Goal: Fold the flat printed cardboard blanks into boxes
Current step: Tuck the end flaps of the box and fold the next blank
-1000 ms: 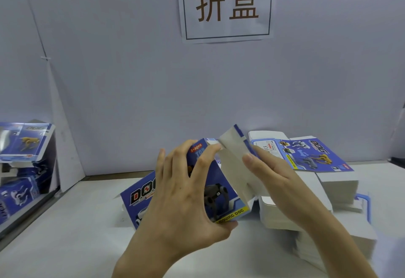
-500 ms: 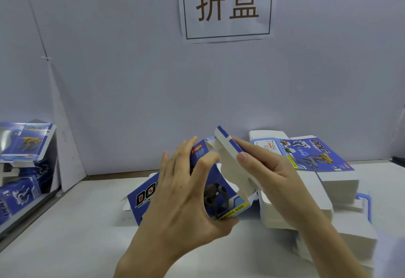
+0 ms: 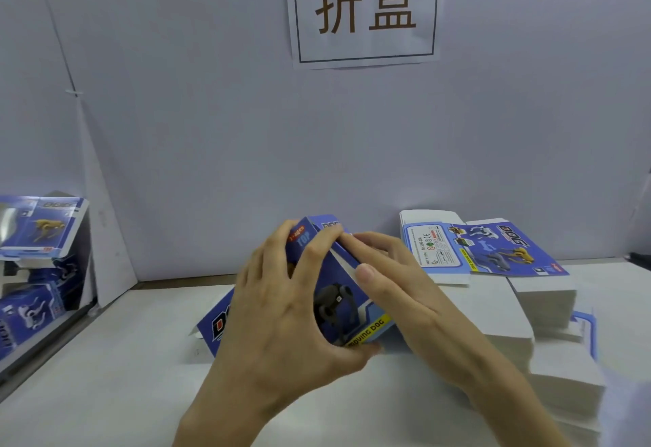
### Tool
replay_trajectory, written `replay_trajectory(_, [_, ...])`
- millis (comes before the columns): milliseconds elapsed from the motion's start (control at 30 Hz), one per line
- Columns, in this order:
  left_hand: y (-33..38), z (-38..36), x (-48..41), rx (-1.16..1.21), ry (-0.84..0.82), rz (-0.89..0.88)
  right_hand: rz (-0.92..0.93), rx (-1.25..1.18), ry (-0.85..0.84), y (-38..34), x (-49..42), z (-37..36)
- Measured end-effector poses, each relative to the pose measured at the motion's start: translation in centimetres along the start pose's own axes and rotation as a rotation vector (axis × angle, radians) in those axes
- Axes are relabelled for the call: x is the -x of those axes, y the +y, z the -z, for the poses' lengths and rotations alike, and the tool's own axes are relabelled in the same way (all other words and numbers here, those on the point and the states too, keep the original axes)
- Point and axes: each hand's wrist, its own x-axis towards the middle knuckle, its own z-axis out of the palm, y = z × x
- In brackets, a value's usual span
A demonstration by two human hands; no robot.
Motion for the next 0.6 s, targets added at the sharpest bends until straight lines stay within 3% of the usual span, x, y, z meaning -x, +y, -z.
replay_trajectory(167, [-0.6, 1.1, -0.4, 0.197, 0.192, 0.172, 0.157, 0.021, 0.149, 0.2, -0.2, -0.3])
replay_trajectory(333, [-0.7, 2.2, -0.3, 0.45, 0.179, 0.149, 0.23, -0.206, 0.289, -0.1, -0.3, 0.8])
replay_trajectory(400, [-0.9, 2.3, -0.3, 0.651, 0.193, 0.14, 0.164, -0.322, 0.256, 0.0, -0.3, 1.4])
replay_trajectory(533, [-0.6, 1.8, -0.1, 1.311, 0.084, 0.302, 0.134, -0.439, 0.189, 0.3, -0.3, 0.3])
replay_trajectory(600, [-0.8, 1.9, -0.1, 1.449, 0.057, 0.359, 0.187, -0.454, 0.201, 0.3, -0.4, -0.3])
